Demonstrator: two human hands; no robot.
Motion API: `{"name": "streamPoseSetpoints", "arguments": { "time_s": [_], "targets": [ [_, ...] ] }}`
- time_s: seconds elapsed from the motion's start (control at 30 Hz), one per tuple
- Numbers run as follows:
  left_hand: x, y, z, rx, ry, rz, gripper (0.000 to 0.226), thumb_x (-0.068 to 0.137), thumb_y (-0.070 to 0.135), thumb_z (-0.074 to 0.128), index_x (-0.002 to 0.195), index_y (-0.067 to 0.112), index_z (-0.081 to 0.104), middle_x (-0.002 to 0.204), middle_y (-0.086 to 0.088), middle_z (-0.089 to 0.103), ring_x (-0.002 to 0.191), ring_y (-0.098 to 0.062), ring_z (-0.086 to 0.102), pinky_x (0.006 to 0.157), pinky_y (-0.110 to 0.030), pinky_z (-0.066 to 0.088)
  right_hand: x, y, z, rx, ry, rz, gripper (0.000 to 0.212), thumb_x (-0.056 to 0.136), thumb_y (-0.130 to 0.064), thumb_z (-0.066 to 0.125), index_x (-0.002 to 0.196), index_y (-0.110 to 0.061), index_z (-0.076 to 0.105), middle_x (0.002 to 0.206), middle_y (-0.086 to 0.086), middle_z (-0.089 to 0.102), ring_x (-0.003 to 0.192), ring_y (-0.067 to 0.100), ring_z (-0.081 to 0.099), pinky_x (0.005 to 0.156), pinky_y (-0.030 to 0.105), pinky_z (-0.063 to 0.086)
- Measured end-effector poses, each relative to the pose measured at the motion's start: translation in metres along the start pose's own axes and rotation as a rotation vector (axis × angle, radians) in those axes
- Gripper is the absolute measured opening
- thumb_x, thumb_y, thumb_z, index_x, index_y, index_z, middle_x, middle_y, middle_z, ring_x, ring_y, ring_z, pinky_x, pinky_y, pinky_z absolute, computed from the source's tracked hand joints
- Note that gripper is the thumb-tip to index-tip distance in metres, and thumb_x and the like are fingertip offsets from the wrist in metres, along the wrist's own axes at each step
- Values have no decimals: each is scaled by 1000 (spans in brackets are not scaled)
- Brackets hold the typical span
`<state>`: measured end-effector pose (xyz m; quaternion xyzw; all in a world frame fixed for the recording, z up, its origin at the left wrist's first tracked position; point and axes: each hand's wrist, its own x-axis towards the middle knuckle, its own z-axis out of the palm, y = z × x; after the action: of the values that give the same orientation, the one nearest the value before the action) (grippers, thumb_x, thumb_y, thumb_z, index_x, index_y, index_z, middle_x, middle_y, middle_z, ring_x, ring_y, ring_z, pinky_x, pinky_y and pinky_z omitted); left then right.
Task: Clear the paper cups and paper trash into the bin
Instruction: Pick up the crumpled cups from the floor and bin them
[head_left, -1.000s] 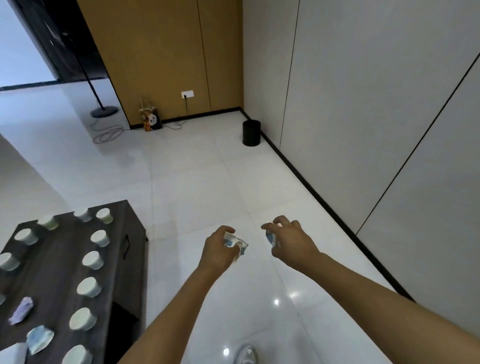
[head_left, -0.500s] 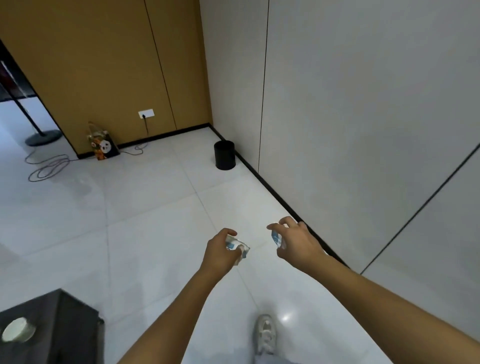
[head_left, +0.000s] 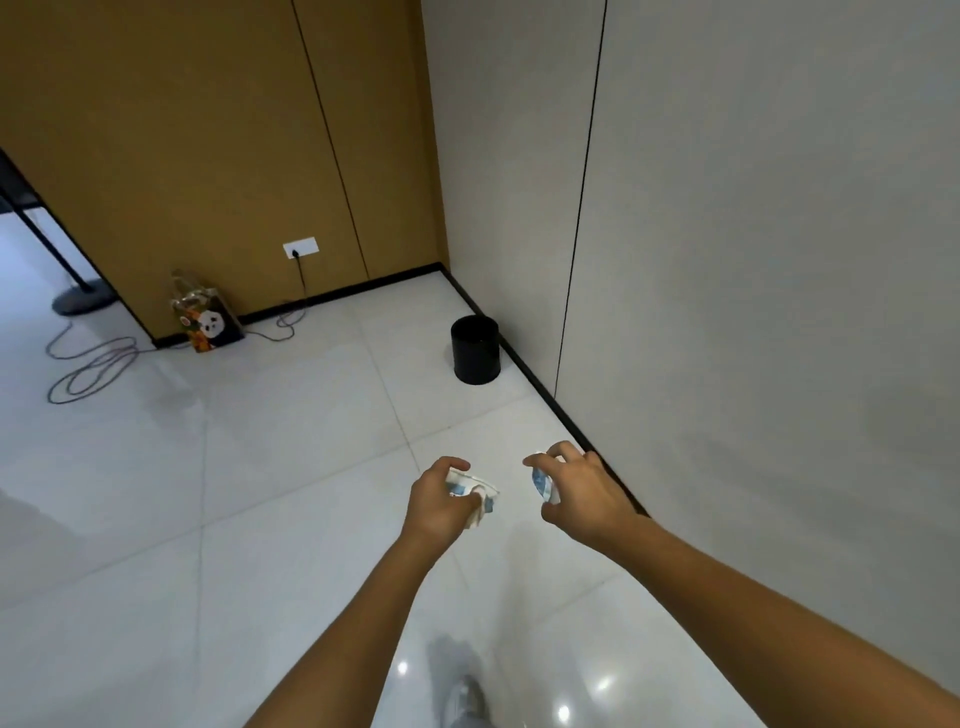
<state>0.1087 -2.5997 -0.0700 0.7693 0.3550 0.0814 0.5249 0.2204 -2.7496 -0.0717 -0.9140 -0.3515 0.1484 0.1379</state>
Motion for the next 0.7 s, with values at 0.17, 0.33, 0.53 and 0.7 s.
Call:
{"name": "streamPoseSetpoints", "arguments": {
  "time_s": [0.17, 0.33, 0.53, 0.7],
  "targets": [
    [149, 14, -21, 8, -2, -8, 35, 85, 5, 66, 117, 13, 56, 111, -7, 52, 94, -20, 53, 65, -19, 46, 146, -6, -4, 34, 3, 7, 61, 84, -14, 63, 139, -32, 42, 138, -3, 39, 121, 25, 39, 91, 34, 49],
    [283, 36, -40, 51, -52, -32, 35, 85, 6, 66, 117, 14, 56, 111, -5, 51, 94, -20, 52, 72, -22, 46, 279, -9, -17, 63, -58, 70, 62, 84, -12, 62, 139, -34, 43, 138, -3, 39, 122, 25, 38, 92, 35, 49],
    [419, 65, -43, 106, -119, -49, 39, 84, 8, 69, 119, 15, 55, 110, -4, 49, 97, -20, 51, 76, -21, 46, 417, 1, -34, 82, -78, 99, 62, 83, -11, 61, 138, -34, 44, 137, -5, 40, 119, 25, 39, 89, 33, 48],
    [553, 84, -25, 117, -123, -66, 37, 85, 8, 67, 120, 14, 54, 112, -6, 50, 96, -19, 50, 78, -21, 44, 549, 32, -42, 87, -112, 98, 62, 83, -10, 61, 138, -34, 44, 137, -4, 40, 119, 26, 40, 89, 33, 48]
  ]
}}
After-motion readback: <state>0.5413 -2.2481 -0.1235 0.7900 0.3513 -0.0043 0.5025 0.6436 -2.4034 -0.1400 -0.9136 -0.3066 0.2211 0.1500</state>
